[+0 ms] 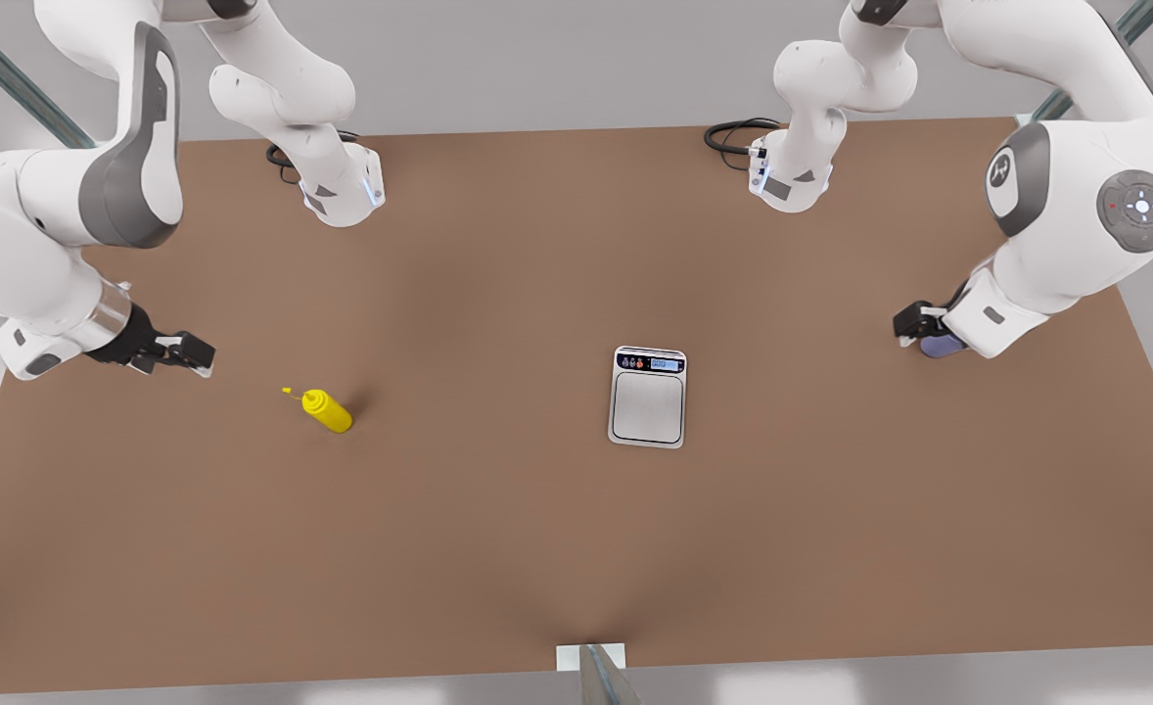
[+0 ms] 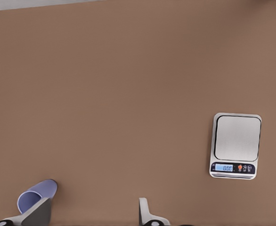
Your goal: Move cup to the weight, pick up sauce bottle, pour sauce
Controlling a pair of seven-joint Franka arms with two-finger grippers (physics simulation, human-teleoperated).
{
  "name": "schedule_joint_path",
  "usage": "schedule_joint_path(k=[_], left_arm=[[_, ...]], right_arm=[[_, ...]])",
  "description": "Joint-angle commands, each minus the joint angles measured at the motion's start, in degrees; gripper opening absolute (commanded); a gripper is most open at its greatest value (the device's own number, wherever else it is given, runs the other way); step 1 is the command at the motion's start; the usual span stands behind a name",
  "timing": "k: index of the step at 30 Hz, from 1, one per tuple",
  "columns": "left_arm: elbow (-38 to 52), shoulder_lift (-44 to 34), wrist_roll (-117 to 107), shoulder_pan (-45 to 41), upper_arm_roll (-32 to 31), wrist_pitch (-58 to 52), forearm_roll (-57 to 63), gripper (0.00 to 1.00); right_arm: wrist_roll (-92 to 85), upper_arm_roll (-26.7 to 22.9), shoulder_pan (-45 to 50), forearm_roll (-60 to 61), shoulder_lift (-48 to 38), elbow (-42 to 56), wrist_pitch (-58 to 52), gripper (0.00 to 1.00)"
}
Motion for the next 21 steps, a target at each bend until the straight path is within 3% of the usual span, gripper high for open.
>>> schedule_joint_path(k=[1, 3, 5, 8, 12, 21], left_arm=[[0.00, 0.00, 0.00, -0.05, 0.00, 0.00, 0.54, 1.00], [-0.96, 0.00, -0.53, 0.39, 0.27, 0.00, 0.45, 1.00], [-12.12, -1.40, 0.44, 4.26, 5.00, 0.88, -0.07, 1.00], [-26.62, -2.37, 15.63, 9.62, 11.34, 14.75, -0.69, 1.00], [-40.24, -2.19, 30.31, 13.49, 13.89, 29.00, -0.34, 1.00], [-46.14, 1.23, 33.22, 17.97, 15.03, 40.51, -0.16, 1.00]], right_arm=[[0.00, 0.00, 0.16, 0.00, 0.00, 0.00, 0.00, 1.00], [-2.29, 0.08, 0.07, 0.09, 0.00, 0.00, -0.08, 1.00], [-2.29, 0.00, 0.07, 0.09, 0.00, 0.00, -0.08, 1.00], [-2.29, 0.08, 0.07, 0.09, 0.08, 0.00, -0.08, 1.00], [-2.37, 0.00, 0.07, 0.09, 0.08, 0.00, -0.17, 1.00], [-2.37, 0.00, -0.02, 0.09, 0.17, 0.00, -0.17, 1.00]])
